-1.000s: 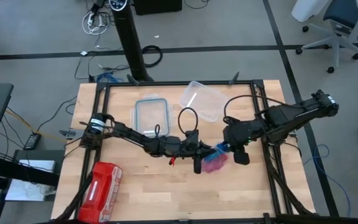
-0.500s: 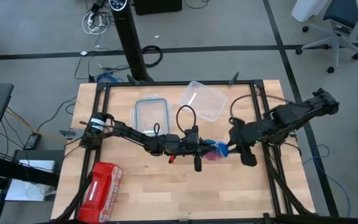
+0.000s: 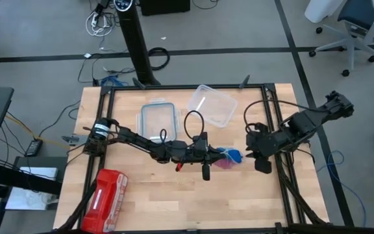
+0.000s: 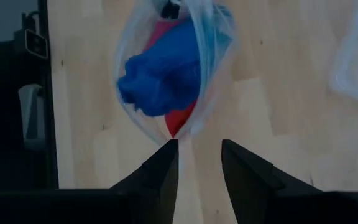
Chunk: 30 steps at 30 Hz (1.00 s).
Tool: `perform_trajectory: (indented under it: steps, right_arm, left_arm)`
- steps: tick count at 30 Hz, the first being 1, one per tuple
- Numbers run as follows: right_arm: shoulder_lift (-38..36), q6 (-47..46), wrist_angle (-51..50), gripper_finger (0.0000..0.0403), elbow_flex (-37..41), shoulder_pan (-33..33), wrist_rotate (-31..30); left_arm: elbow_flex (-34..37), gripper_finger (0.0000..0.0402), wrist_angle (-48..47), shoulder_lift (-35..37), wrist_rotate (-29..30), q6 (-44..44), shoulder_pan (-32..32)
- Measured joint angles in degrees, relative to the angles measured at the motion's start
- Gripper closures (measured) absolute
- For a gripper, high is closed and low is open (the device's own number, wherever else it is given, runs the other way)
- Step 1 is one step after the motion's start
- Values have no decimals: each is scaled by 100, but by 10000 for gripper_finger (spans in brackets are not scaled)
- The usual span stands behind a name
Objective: Roll bandage
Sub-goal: Put the blue bandage into the transparent zip bag
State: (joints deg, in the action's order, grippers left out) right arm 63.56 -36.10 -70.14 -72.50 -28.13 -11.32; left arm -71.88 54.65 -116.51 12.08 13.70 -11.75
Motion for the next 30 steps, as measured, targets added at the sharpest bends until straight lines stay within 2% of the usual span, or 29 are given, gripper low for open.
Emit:
perform_trajectory:
  steps: [8, 16, 21, 24, 28, 30]
  right_arm:
    - [5, -286, 167, 282, 227, -82, -351]
    - [46, -242, 735, 282, 548, -80, -362]
    - [213, -152, 770, 284, 647, -80, -631]
    - [323, 12, 783, 309, 695, -80, -754]
    - [416, 328, 833, 384, 718, -80, -756]
    - [408, 366, 790, 393, 699, -80, -635]
  left_arm:
    - [0, 401, -5, 0, -3, 2, -9]
    - [0, 401, -6, 0, 22, 3, -9]
    - [0, 401, -4, 0, 73, 3, -11]
    - [3, 401, 2, 0, 78, 2, -15]
    - [7, 401, 101, 0, 95, -6, -26]
    - [7, 401, 113, 0, 110, -60, -26]
